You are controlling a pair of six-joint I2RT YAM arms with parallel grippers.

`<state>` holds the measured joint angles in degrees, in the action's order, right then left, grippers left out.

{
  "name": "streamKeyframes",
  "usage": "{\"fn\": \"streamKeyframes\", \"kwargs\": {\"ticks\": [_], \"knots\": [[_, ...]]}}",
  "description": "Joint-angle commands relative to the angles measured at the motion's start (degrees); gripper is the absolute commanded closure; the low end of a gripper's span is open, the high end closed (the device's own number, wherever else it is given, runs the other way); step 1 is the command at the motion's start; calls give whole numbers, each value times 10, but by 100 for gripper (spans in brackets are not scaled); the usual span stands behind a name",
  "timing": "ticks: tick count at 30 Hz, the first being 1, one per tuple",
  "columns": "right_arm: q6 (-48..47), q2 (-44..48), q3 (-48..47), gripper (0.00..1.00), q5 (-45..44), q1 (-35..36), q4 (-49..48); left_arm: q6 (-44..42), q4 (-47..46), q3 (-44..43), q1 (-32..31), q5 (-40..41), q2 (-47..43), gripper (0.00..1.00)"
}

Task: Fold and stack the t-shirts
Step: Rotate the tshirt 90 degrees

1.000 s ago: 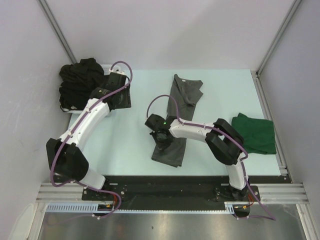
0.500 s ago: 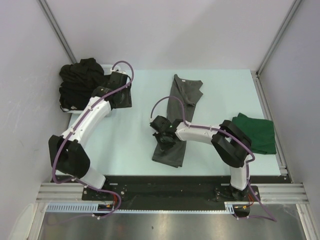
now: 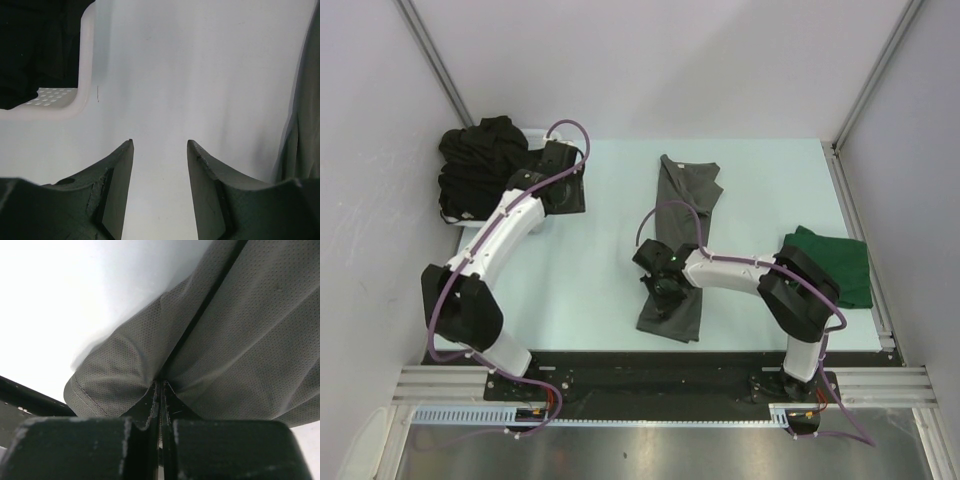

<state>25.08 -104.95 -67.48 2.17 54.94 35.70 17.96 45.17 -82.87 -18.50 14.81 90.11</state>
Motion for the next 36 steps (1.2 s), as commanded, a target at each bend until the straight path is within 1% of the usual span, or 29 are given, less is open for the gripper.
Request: {"fn": "streamKeyframes", "kwargs": {"ticks": [1, 11, 20, 25, 27, 28, 30, 31, 35, 36], "knots": [[1, 14, 16, 100, -13, -10, 55, 1, -4, -27, -1, -3, 4, 48], [-25, 39, 20, 100, -2, -27, 80, 3, -3, -28, -1, -7, 8, 47], [-28, 61, 39, 100, 7, -31, 93, 3, -3, -32, -1, -12, 15, 48], [-21, 62, 33, 100, 7, -33, 92, 4, -2, -35, 0, -18, 21, 48], [-21, 64, 14, 96, 1, -33, 92, 3, -2, -37, -1, -29, 21, 47], [-17, 66, 7, 92, -2, -37, 92, 2, -4, -36, -1, -35, 21, 46], [-19, 70, -18, 89, -10, -42, 98, -1, -8, -33, -1, -56, 18, 44], [-21, 70, -26, 86, -16, -47, 102, -1, -10, -30, -1, -62, 14, 42], [-25, 79, -73, 83, -22, -73, 118, -5, -23, 3, 0, -87, -9, 41], [-26, 81, -90, 82, -38, -76, 127, -4, -29, 12, -1, -96, -15, 41]]}}
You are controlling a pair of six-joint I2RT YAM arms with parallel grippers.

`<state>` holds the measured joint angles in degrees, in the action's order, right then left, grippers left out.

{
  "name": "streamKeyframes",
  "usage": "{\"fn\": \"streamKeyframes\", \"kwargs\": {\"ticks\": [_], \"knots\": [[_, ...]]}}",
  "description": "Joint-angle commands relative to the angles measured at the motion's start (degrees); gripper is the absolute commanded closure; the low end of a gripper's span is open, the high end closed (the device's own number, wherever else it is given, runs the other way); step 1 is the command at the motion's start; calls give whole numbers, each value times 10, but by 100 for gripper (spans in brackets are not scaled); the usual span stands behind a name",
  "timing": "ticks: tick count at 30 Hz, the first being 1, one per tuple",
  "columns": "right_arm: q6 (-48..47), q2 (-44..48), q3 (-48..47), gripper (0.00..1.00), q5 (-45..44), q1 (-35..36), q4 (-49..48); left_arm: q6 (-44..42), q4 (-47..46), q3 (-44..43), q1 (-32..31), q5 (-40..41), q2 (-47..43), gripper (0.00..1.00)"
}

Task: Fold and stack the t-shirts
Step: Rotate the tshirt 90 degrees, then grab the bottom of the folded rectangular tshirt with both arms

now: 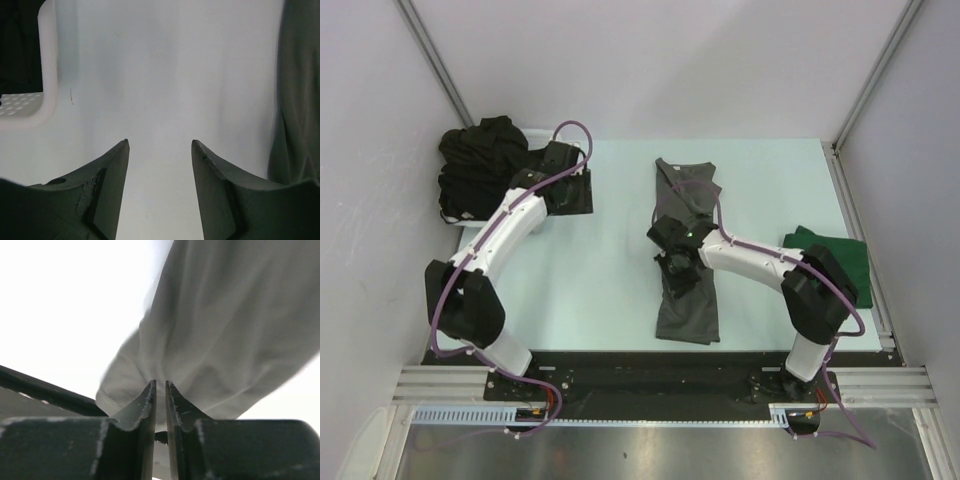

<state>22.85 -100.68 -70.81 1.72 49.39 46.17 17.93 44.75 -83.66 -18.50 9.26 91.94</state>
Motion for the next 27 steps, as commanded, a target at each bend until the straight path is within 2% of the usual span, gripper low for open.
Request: {"fn": "streamKeyframes", "kwargs": {"ticks": [1, 8, 13, 16, 21, 27], "knots": [[-4, 40, -63, 81, -35, -24, 27, -4, -27, 37, -1, -46, -41, 42], [21, 82, -78, 80, -55, -41, 75, 5, -59, 136, -4, -120, -134, 43], [71, 161, -9, 78, -65, -32, 82, 7, -67, 182, -14, -156, -171, 43], [103, 207, 18, 70, -75, -22, 87, 9, -86, 210, -25, -209, -186, 44], [125, 242, 54, 71, -99, -16, 89, 18, -136, 276, -36, -286, -215, 46], [142, 272, 98, 69, -108, -6, 74, 74, -187, 337, -52, -321, -261, 45]]}}
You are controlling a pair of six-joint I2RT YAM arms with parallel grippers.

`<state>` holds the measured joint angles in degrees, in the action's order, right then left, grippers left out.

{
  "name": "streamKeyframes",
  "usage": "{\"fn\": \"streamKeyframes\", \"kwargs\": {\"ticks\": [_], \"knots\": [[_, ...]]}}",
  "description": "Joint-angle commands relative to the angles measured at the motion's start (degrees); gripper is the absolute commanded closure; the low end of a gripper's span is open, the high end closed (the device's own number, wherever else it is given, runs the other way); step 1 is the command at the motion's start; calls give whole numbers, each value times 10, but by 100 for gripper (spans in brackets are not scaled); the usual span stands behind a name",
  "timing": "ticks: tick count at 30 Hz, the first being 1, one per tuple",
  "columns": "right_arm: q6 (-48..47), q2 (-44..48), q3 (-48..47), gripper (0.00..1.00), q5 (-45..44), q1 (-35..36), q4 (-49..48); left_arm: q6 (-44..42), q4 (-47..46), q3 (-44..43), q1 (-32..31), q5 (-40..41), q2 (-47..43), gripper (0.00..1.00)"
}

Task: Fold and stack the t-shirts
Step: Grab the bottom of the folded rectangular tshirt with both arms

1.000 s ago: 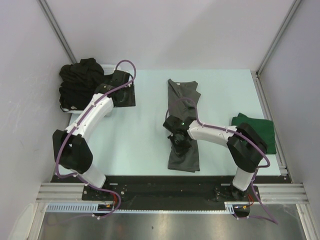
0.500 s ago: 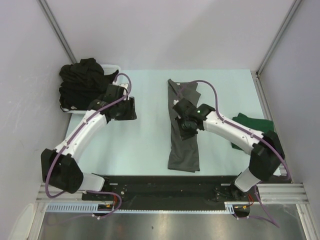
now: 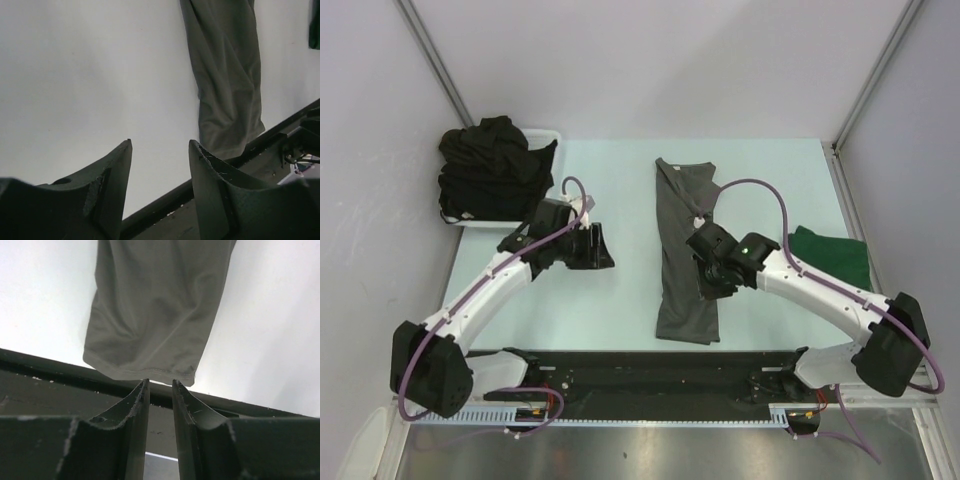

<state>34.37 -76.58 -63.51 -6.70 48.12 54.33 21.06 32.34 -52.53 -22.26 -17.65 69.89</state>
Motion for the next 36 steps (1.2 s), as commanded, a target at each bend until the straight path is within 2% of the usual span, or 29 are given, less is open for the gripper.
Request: {"fn": "streamKeyframes", "kwargs": {"ticks": [1, 9, 14, 24, 36], "knots": [[33, 39, 36, 69, -24, 6, -15, 52, -71, 31, -20, -56, -46, 45], [70, 116, 132, 67, -19, 8, -60, 93, -87, 101, -100, -56, -108, 45], [78, 127, 166, 67, -24, 16, -90, 114, -77, 128, -138, -36, -118, 45], [97, 130, 215, 66, -39, 38, -142, 131, -68, 138, -224, 3, -91, 45], [142, 158, 244, 65, -68, 87, -104, 132, -76, 113, -281, 27, -25, 45]]}}
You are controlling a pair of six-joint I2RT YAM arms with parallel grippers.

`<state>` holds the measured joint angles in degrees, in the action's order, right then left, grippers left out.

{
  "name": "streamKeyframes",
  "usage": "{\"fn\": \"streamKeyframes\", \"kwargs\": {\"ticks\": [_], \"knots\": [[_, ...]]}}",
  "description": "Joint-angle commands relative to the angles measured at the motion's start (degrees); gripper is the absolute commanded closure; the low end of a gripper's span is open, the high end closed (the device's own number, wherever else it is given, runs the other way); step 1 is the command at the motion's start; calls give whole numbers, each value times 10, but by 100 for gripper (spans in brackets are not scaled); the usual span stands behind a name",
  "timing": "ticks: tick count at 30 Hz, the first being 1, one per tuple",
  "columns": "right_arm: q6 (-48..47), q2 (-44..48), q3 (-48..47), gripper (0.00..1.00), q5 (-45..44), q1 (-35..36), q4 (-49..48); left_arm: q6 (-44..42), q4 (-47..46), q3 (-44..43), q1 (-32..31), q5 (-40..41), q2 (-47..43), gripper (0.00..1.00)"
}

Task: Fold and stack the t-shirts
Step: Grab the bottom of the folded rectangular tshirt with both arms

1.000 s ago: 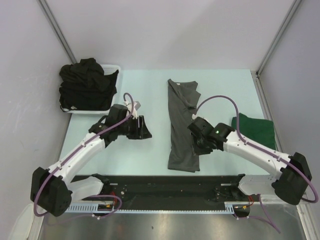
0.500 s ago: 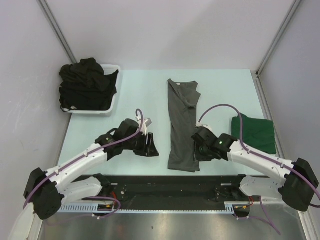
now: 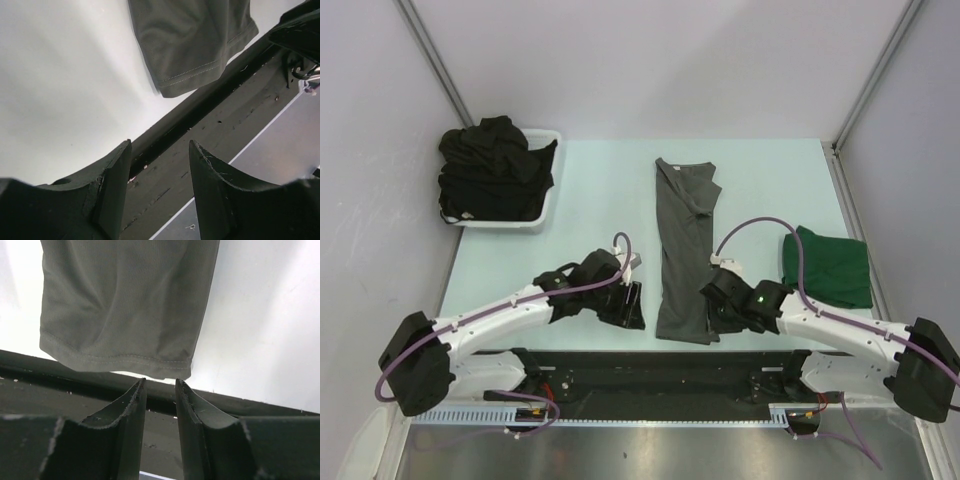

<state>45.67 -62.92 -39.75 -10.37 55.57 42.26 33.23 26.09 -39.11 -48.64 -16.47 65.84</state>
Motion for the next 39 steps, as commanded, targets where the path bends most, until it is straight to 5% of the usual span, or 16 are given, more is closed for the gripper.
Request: {"fn": "streamKeyframes", "kwargs": {"ticks": [1, 39], "knots": [[31, 24, 8, 65, -33, 14, 20, 10, -15, -25, -22, 17, 21, 45], [-11, 22, -31, 64, -29, 28, 99, 1, -137, -59, -102, 28, 202, 43]]}}
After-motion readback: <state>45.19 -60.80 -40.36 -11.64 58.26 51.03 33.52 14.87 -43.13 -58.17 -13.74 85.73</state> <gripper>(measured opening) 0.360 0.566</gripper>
